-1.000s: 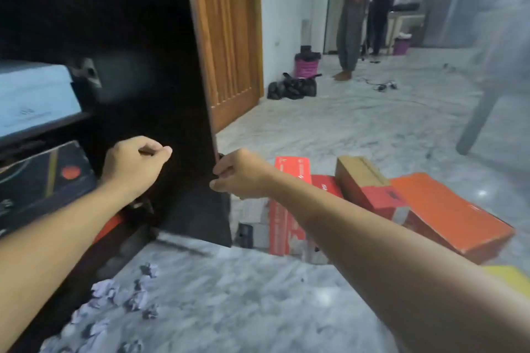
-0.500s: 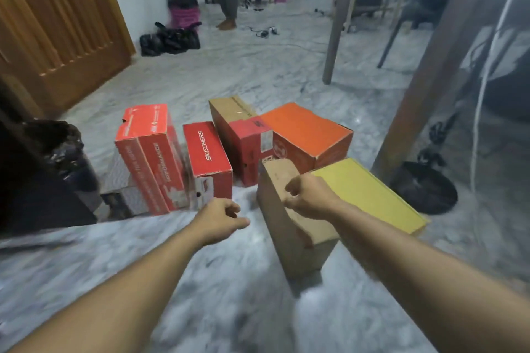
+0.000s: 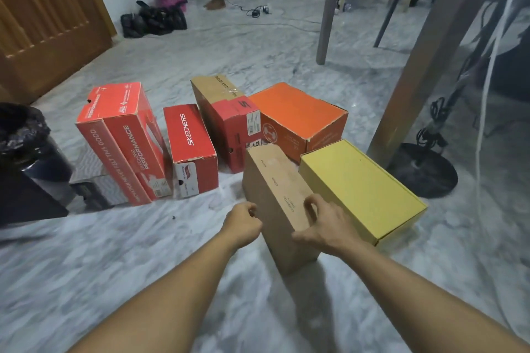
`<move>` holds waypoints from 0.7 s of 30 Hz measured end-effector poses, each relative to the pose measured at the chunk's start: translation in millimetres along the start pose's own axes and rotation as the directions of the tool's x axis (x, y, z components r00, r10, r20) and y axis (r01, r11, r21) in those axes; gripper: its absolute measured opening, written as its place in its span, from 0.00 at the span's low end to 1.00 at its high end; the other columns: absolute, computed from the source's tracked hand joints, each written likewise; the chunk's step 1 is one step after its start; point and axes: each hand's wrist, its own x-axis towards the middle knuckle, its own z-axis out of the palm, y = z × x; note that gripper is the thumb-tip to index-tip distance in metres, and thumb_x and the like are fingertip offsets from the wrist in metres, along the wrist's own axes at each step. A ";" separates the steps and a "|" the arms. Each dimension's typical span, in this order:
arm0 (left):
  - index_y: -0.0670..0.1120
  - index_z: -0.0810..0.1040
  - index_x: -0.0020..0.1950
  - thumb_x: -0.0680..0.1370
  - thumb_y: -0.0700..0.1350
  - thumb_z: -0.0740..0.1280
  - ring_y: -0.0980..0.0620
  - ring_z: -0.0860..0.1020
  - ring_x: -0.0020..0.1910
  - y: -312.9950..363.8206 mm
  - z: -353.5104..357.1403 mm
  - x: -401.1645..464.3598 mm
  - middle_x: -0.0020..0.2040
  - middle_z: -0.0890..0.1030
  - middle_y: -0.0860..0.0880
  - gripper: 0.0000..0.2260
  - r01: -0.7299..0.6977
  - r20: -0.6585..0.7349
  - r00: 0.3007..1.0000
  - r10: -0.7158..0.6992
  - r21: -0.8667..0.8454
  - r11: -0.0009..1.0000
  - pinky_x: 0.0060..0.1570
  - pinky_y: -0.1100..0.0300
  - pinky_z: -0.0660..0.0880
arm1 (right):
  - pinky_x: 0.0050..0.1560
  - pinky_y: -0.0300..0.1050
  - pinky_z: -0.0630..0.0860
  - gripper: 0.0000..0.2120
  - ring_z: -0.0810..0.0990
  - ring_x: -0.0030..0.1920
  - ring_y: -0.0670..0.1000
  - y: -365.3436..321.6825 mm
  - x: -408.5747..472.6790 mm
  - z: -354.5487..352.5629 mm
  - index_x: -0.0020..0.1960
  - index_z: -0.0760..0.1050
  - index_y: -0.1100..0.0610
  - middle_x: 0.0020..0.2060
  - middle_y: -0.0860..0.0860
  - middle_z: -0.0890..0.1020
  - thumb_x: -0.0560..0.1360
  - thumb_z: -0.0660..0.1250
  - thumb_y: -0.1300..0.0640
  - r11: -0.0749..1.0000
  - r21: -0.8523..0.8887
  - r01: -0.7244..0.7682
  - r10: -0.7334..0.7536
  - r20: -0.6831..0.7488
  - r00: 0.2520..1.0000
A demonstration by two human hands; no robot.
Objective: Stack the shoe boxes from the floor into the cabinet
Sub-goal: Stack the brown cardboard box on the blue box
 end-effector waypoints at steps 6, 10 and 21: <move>0.46 0.70 0.66 0.68 0.39 0.67 0.43 0.75 0.60 -32.9 -23.2 6.2 0.62 0.76 0.46 0.27 0.092 -0.173 0.981 -0.089 0.012 0.996 0.58 0.49 0.75 | 0.41 0.54 0.82 0.32 0.81 0.45 0.57 25.2 3.5 -25.6 0.59 0.73 0.47 0.57 0.54 0.76 0.56 0.74 0.54 0.937 0.344 -0.062 -0.052 0.310 0.949; 0.50 0.56 0.76 0.69 0.40 0.69 0.40 0.56 0.74 -57.4 -37.9 5.8 0.77 0.55 0.43 0.38 0.237 -0.200 0.956 -0.213 0.100 0.966 0.69 0.43 0.63 | 0.53 0.42 0.73 0.33 0.74 0.59 0.50 27.7 11.7 -25.5 0.63 0.77 0.45 0.62 0.49 0.75 0.57 0.67 0.51 0.944 0.328 0.026 -0.117 0.260 0.958; 0.53 0.70 0.60 0.62 0.32 0.71 0.56 0.76 0.47 -82.1 -38.8 1.9 0.50 0.78 0.54 0.30 0.140 -0.038 0.987 -0.154 -0.243 0.960 0.39 0.58 0.76 | 0.60 0.53 0.75 0.42 0.72 0.65 0.55 53.6 -0.6 44.0 0.77 0.57 0.44 0.67 0.46 0.73 0.69 0.75 0.50 0.897 0.426 -0.120 0.145 -0.026 0.989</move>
